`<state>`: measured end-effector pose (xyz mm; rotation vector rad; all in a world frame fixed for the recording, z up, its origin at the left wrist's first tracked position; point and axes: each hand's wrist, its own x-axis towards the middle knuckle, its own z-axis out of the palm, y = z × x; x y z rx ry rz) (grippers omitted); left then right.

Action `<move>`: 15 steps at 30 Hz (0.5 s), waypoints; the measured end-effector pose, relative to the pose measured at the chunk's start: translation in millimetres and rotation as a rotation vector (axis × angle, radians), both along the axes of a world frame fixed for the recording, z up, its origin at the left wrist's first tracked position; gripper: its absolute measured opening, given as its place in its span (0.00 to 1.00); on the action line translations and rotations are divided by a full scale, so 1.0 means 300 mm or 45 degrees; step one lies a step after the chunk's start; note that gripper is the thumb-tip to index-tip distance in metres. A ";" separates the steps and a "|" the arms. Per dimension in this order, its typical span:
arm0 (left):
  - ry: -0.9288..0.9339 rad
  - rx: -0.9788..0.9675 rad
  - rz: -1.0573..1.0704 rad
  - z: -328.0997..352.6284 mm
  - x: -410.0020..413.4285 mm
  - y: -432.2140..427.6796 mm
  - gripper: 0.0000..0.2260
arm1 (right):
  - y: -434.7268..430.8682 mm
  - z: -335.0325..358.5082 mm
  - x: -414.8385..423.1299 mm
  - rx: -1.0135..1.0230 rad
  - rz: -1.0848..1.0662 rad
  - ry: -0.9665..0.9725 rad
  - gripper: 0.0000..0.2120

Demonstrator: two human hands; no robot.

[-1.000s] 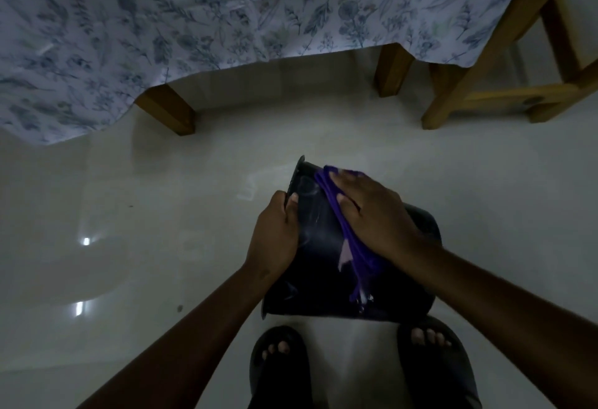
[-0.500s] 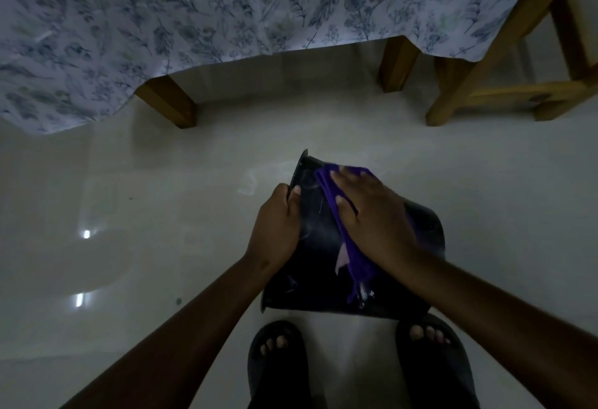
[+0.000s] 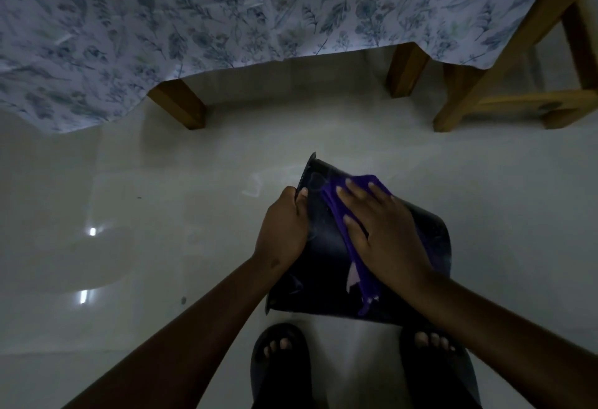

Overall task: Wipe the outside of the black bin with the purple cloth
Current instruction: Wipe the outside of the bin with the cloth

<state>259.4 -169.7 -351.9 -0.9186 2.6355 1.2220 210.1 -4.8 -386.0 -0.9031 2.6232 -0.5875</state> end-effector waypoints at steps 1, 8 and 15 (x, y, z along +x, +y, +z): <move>-0.008 -0.003 0.006 -0.002 -0.002 -0.001 0.15 | 0.019 0.006 0.047 0.013 0.046 0.055 0.24; 0.011 -0.009 -0.014 0.007 -0.001 0.007 0.15 | 0.049 0.016 0.097 0.053 0.119 0.093 0.24; 0.002 -0.022 0.014 0.005 0.027 0.016 0.15 | -0.035 -0.008 -0.129 0.019 -0.092 -0.173 0.24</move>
